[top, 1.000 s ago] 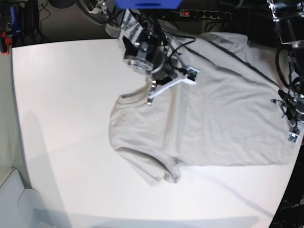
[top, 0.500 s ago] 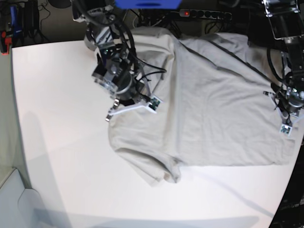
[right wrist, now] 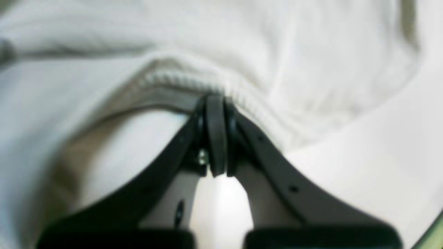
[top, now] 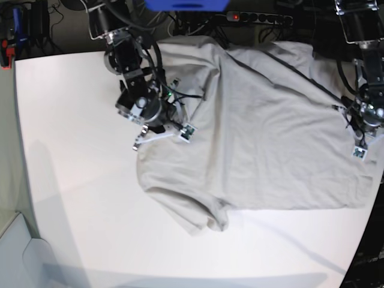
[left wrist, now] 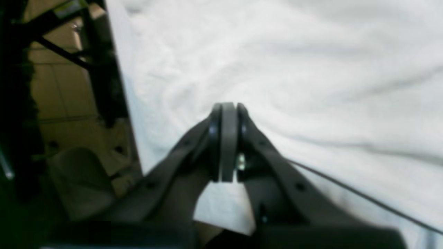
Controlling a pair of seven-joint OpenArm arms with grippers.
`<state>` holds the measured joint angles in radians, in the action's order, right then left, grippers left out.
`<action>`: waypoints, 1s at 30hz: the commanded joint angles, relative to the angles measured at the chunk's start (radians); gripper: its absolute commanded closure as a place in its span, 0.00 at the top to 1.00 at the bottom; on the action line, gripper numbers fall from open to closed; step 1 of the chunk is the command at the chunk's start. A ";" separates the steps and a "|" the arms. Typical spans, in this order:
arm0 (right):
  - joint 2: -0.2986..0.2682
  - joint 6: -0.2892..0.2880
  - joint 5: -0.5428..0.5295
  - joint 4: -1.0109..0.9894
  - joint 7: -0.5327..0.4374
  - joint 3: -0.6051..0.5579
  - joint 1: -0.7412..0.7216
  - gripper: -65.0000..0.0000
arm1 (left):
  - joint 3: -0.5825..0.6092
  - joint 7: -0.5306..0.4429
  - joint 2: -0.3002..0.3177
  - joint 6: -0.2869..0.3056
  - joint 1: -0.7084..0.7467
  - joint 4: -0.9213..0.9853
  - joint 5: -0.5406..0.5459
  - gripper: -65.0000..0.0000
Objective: Layout the t-shirt on the table in an organized manner, then fold the t-shirt properly
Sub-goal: 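Grasp the shoulder fabric with the right gripper and smooth it outward, then regrasp the collar-side edge with the right gripper and pull it outward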
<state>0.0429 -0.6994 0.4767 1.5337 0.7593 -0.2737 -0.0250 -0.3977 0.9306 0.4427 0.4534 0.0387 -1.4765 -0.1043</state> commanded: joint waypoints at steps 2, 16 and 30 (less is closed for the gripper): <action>0.001 0.001 0.006 -0.020 -0.002 0.029 -0.033 0.00 | -0.007 -0.061 0.018 -0.006 -0.003 0.020 -0.007 0.00; -0.120 0.001 0.009 -0.247 -0.067 0.224 -0.252 0.00 | -0.007 -0.158 0.017 -0.006 0.005 0.172 -0.004 0.00; -0.199 0.001 0.007 0.080 0.056 0.308 -0.264 0.00 | -0.007 -0.157 0.017 -0.006 0.003 0.150 -0.004 0.00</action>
<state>-0.1505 -0.7021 0.4877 1.5970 0.8314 0.0360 -0.2687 -0.3977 0.7856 0.4366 0.4526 0.0555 -1.3083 -0.1066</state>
